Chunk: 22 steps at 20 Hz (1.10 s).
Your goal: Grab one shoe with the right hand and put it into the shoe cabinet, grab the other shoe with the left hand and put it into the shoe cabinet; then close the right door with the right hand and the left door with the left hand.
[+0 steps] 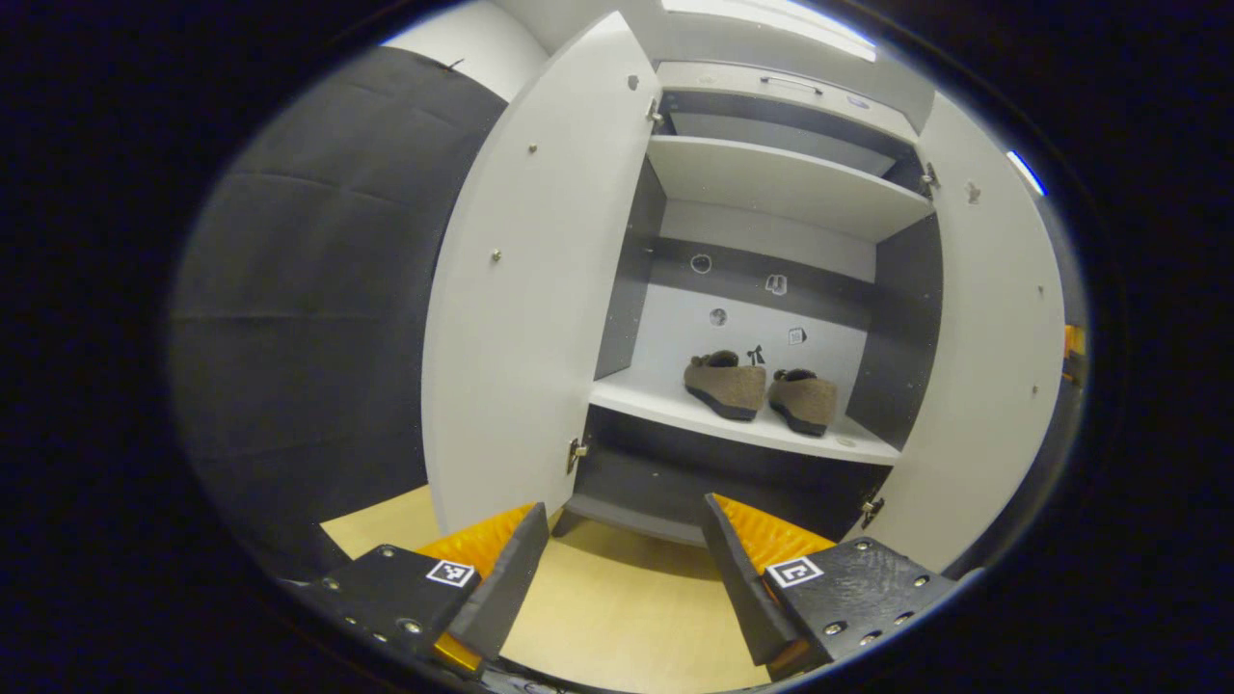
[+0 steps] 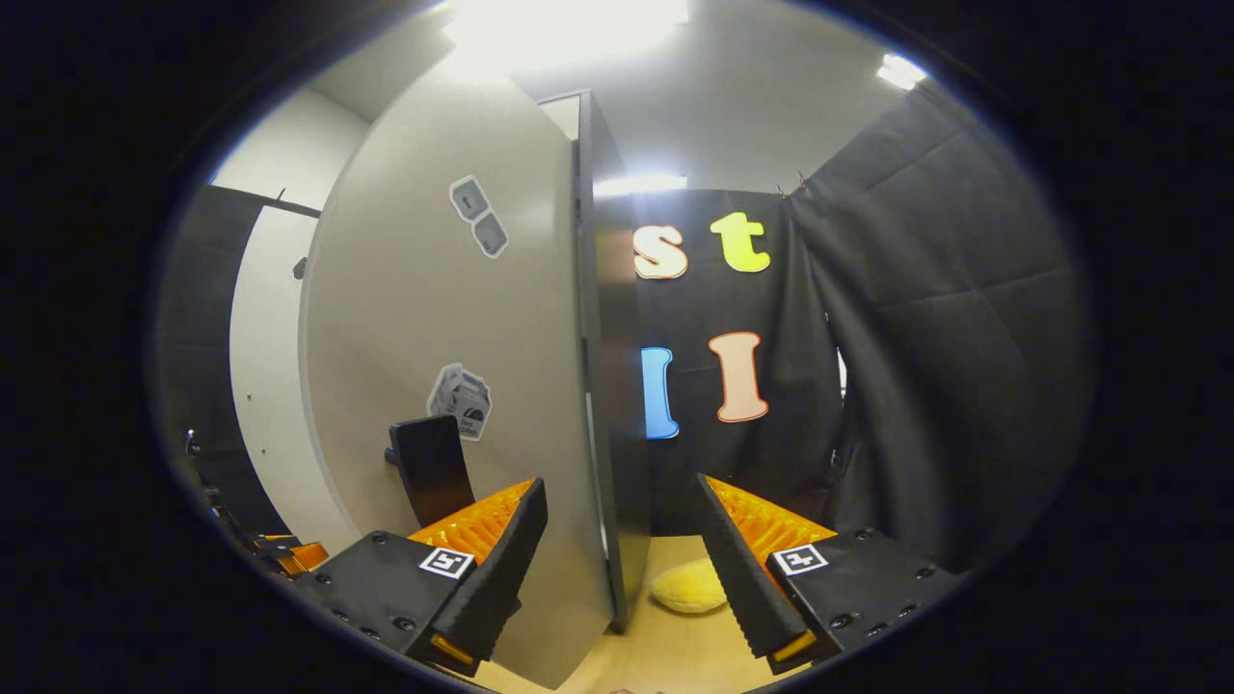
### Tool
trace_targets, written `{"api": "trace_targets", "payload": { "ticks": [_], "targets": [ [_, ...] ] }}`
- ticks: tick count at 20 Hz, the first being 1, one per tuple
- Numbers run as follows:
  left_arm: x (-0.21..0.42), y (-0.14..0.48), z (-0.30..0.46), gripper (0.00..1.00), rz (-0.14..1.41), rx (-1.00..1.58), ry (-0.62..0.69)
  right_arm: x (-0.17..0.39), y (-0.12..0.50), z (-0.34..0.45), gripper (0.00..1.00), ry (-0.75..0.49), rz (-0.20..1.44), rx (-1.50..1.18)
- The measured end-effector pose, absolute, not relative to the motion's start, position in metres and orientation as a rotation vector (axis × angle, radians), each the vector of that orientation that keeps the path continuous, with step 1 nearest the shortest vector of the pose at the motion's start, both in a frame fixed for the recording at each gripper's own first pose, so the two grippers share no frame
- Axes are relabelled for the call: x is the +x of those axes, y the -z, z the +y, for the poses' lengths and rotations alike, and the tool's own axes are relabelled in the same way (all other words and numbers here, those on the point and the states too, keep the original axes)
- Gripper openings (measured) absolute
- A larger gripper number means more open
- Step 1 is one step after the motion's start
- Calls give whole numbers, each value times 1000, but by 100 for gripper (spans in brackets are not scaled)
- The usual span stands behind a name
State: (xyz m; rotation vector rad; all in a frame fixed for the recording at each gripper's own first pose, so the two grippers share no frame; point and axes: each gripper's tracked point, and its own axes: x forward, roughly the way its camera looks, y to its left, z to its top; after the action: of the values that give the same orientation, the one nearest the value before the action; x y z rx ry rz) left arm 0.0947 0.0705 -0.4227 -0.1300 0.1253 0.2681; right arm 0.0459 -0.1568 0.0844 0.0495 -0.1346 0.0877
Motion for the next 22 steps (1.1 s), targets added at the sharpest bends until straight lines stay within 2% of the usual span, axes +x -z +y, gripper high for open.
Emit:
{"api": "trace_targets", "payload": {
  "ticks": [3,4,5,9,10,11,12,13,16,17,18,22],
  "targets": [
    [84,427,75,96,131,-129,-293,52,-87,-139,96,-117,-136,32],
    [80,429,77,96,137,-135,-302,54,-87,-130,92,-134,-137,29],
    [76,429,79,96,140,-137,-311,55,-86,-121,97,-152,-134,29],
    [55,427,96,96,138,-113,-387,71,-84,-93,97,-211,-125,66],
    [48,425,104,93,133,-102,-420,75,-85,-87,97,-215,-130,68],
    [39,423,109,93,127,-99,-446,79,-87,-79,92,-221,-136,63],
    [33,420,114,96,123,-102,-464,82,-88,-69,92,-232,-140,53],
    [26,417,120,96,119,-101,-483,85,-88,-60,97,-246,-141,44],
    [1,404,145,96,107,-73,-557,90,-80,-36,97,-307,-132,42],
    [-7,399,155,93,100,-63,-585,90,-77,-34,92,-312,-130,40],
    [-15,391,165,96,91,-58,-609,90,-74,-35,97,-311,-125,39],
    [-37,353,205,96,37,-14,-666,95,-46,-40,97,-285,-65,65]
  ]
}}
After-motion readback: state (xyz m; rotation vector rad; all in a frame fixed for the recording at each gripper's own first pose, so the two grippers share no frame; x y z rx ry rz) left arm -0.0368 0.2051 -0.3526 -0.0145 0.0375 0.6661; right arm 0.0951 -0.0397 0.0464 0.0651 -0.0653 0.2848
